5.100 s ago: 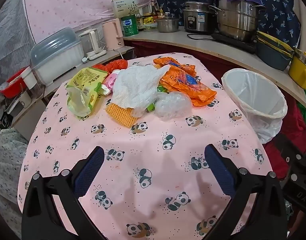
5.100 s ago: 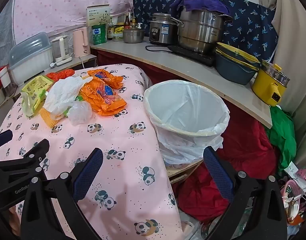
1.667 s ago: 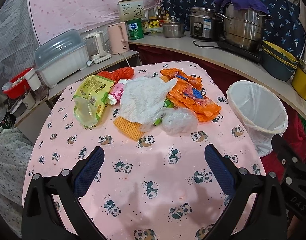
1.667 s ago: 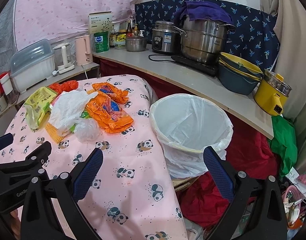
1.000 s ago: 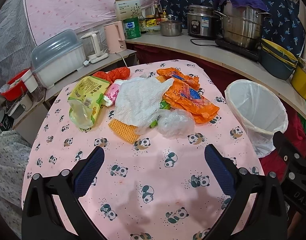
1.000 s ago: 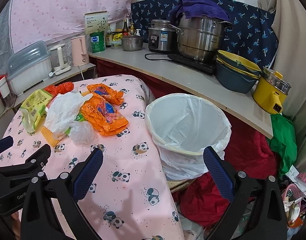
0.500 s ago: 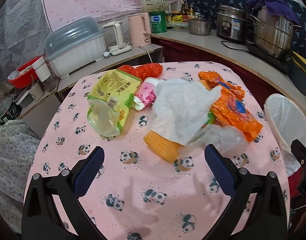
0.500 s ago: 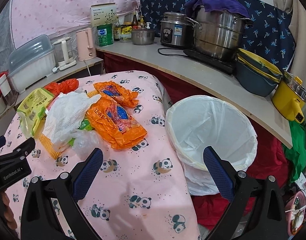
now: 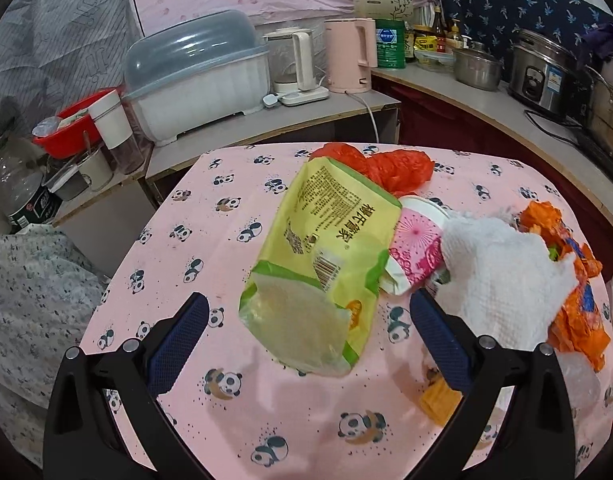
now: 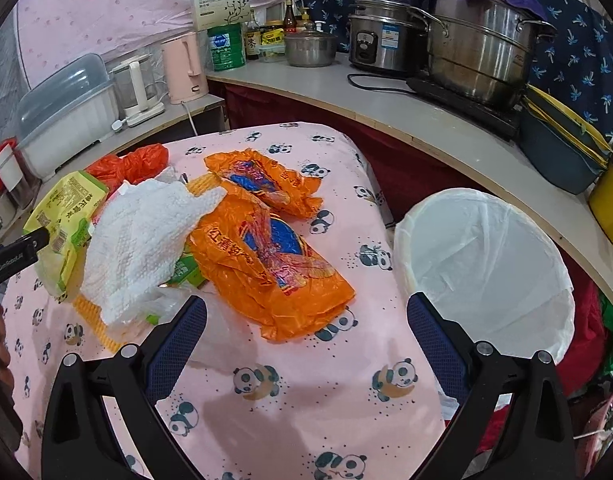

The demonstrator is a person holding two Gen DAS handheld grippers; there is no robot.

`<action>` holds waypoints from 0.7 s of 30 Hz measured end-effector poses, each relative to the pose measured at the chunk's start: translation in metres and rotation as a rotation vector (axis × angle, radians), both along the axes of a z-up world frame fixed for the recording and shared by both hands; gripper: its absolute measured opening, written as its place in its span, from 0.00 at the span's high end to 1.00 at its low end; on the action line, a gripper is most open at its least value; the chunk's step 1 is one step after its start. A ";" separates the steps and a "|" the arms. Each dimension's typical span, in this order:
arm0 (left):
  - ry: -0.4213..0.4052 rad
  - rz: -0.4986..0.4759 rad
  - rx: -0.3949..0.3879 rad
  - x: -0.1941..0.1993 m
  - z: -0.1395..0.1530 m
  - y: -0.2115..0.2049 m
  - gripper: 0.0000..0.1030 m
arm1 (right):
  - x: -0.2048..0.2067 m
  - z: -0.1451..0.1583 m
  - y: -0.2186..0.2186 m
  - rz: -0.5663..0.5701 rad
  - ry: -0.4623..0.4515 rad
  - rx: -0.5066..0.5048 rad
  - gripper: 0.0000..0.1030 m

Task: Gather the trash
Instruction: 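Grasp the yellow-green snack bag with the left tool while the right tool grasps clear plastic wrap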

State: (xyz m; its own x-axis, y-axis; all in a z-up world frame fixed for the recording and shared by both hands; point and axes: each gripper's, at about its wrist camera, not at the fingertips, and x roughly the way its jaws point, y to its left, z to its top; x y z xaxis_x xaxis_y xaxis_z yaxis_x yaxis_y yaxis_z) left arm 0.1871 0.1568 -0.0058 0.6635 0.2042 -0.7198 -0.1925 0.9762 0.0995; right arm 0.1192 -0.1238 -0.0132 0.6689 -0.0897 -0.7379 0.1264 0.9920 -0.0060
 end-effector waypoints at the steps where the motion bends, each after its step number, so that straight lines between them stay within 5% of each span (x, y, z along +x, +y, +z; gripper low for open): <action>1: 0.001 0.004 -0.002 0.004 -0.002 0.003 0.07 | 0.002 0.000 0.004 0.013 0.002 0.004 0.07; 11: 0.063 0.020 -0.044 0.036 -0.027 0.022 0.09 | 0.020 -0.026 0.048 0.129 0.081 0.035 0.19; 14: 0.094 0.002 -0.073 0.039 -0.034 0.024 0.35 | 0.024 -0.033 0.055 0.143 0.101 0.025 0.26; 21: 0.108 0.000 -0.131 0.031 -0.039 0.026 0.72 | 0.024 -0.042 0.058 0.172 0.133 0.065 0.55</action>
